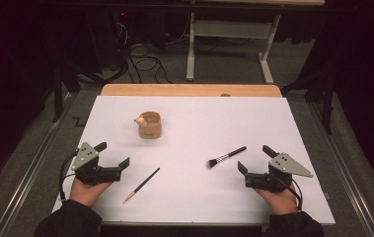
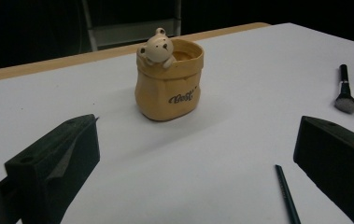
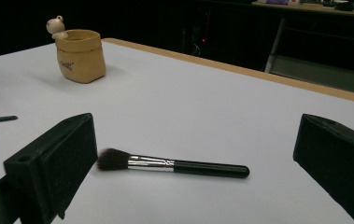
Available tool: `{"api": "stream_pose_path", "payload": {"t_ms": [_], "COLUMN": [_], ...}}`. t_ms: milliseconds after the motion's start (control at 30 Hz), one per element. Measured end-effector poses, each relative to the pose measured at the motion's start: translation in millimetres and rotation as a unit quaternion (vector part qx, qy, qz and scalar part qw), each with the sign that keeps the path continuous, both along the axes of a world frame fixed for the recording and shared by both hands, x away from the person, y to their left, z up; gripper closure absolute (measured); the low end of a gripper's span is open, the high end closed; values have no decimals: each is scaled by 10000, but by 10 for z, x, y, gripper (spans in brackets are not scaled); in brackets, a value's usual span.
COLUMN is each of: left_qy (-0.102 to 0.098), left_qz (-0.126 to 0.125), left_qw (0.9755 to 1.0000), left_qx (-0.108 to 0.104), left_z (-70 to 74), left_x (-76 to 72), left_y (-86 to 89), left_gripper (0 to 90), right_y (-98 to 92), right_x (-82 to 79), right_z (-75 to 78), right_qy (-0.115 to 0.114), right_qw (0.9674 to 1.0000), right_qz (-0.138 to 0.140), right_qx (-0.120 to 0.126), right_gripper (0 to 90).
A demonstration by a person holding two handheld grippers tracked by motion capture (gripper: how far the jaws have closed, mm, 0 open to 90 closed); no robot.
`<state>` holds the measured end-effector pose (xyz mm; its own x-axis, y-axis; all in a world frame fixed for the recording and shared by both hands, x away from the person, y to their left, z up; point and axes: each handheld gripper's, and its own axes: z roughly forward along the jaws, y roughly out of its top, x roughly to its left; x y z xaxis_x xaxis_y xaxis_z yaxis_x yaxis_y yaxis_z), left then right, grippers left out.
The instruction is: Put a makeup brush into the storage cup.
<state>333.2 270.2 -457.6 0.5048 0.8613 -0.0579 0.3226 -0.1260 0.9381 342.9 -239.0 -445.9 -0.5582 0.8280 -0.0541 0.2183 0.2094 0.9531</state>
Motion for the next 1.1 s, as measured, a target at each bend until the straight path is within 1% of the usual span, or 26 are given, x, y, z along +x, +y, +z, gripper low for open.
{"api": "stream_pose_path", "payload": {"t_ms": [100, 233, 300, 333, 367, 433, 467, 500, 533, 567, 667, 833, 867, 1000, 1033, 1067, 1100], "left_qy": [26, 138, 200, 200, 261, 333, 333, 393, 393, 458, 522, 698, 698, 832, 832, 917, 953], "left_qz": [88, 174, 195, 195, 213, 230, 230, 240, 240, 254, 307, 367, 367, 381, 381, 379, 384], "left_qw": [10000, 9997, 9996, 9996, 9994, 9991, 9991, 9989, 9989, 9985, 9980, 9967, 9967, 9956, 9956, 9948, 9944], "left_qx": [31, 51, 37, 37, 43, 88, 88, 124, 124, 137, 173, 192, 192, 222, 222, 232, 240], "left_z": [0, -15, -19, -19, -24, -30, -30, -35, -35, -38, -41, -57, -57, -70, -70, -76, -79], "left_x": [16, 40, 52, 52, 68, 81, 81, 87, 87, 92, 100, 124, 124, 142, 142, 153, 156], "left_y": [34, 71, 82, 82, 86, 85, 85, 85, 85, 88, 100, 127, 127, 141, 141, 148, 149], "left_gripper": [11, 12, 16, 18, 18, 19, 20, 21, 22, 24, 26, 31, 31, 33, 34, 34, 34], "right_y": [2, 0, 1, -1, -4, -11, -11, -17, -17, -15, -6, -4, -5, -6, -6, -7, -8], "right_x": [1, -8, -8, -8, -9, -13, -13, -17, -17, -15, -7, 0, 2, 4, 3, 3, 3], "right_z": [-6, -2, -5, -7, -10, -10, -10, -7, -7, -11, -17, -22, -23, -24, -24, -24, -24], "right_qy": [15, 4, 11, 15, 22, 27, 27, 26, 26, 32, 42, 66, 66, 71, 71, 70, 71], "right_qw": [10000, 10000, 10000, 10000, 10000, 10000, 10000, 10000, 10000, 10000, 10000, 10000, 10000, 9999, 9999, 9999, 10000], "right_qz": [18, 10, 15, 16, 19, 21, 21, 16, 16, 25, 36, 40, 38, 41, 41, 40, 40], "right_qx": [-40, -14, -24, -43, -42, -31, -31, -25, -25, -36, -45, -61, -61, -66, -59, -59, -57], "right_gripper": [4, 4, 4, 4, 4, 4, 4, 4, 4, 4, 4, 4, 4, 4, 4, 4, 4]}}
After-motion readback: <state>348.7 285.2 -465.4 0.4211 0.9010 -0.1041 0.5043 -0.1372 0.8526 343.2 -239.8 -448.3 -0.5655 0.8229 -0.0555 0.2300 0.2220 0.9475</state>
